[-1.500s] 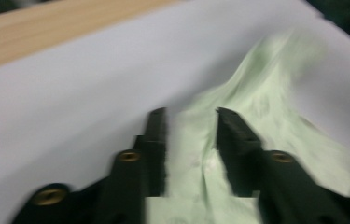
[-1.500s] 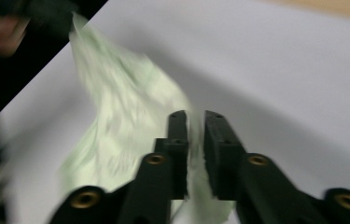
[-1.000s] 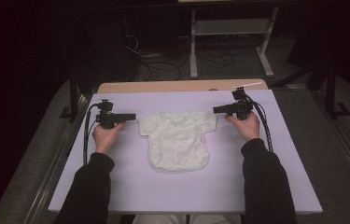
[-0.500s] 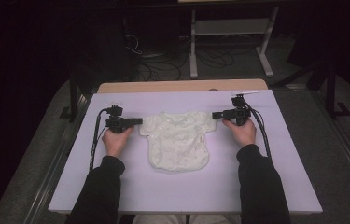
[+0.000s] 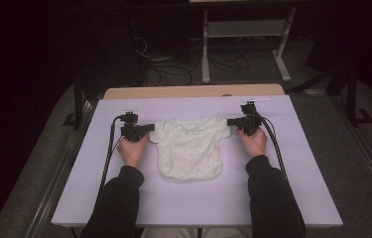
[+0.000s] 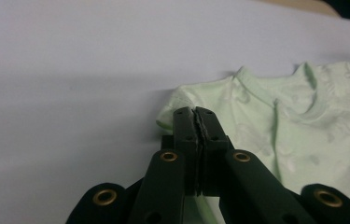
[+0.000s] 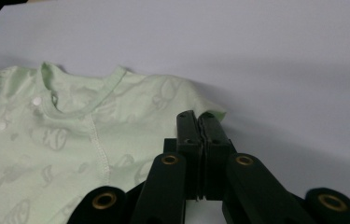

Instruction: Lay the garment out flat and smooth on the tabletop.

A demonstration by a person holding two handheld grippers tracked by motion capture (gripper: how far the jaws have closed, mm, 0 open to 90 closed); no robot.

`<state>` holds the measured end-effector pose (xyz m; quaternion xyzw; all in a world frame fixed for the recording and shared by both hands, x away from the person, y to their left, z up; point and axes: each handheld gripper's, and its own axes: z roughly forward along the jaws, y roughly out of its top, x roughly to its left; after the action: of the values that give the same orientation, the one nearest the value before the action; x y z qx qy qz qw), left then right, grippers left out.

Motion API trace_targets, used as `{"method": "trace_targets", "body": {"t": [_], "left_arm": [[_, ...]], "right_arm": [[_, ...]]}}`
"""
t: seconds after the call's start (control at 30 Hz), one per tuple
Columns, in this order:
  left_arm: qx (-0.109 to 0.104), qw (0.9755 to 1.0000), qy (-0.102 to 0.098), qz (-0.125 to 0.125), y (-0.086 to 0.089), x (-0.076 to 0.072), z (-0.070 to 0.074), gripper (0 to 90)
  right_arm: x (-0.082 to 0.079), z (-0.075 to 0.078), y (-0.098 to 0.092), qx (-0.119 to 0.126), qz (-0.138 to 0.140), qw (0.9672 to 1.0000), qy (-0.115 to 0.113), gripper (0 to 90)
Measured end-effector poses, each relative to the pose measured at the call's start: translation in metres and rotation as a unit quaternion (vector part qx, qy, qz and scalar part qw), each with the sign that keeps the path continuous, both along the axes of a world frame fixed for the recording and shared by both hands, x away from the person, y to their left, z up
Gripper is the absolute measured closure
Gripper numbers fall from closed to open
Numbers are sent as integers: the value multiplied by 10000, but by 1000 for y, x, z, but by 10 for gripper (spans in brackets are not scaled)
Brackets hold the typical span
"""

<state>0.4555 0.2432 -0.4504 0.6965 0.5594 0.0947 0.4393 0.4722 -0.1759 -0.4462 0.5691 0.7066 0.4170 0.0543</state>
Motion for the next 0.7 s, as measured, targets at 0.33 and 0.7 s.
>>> {"method": "trace_targets", "body": {"t": [0.33, 0.7], "left_arm": [[108, 9990, -434, -28, 6, -1, 8, 881], [216, 9990, -386, -28, 9, 4, 0, 872]], "right_arm": [[-4, 8, 6, -131, -112, 9989, -434, 877], [-2, 2, 8, -253, -214, 9989, -346, 882]]}}
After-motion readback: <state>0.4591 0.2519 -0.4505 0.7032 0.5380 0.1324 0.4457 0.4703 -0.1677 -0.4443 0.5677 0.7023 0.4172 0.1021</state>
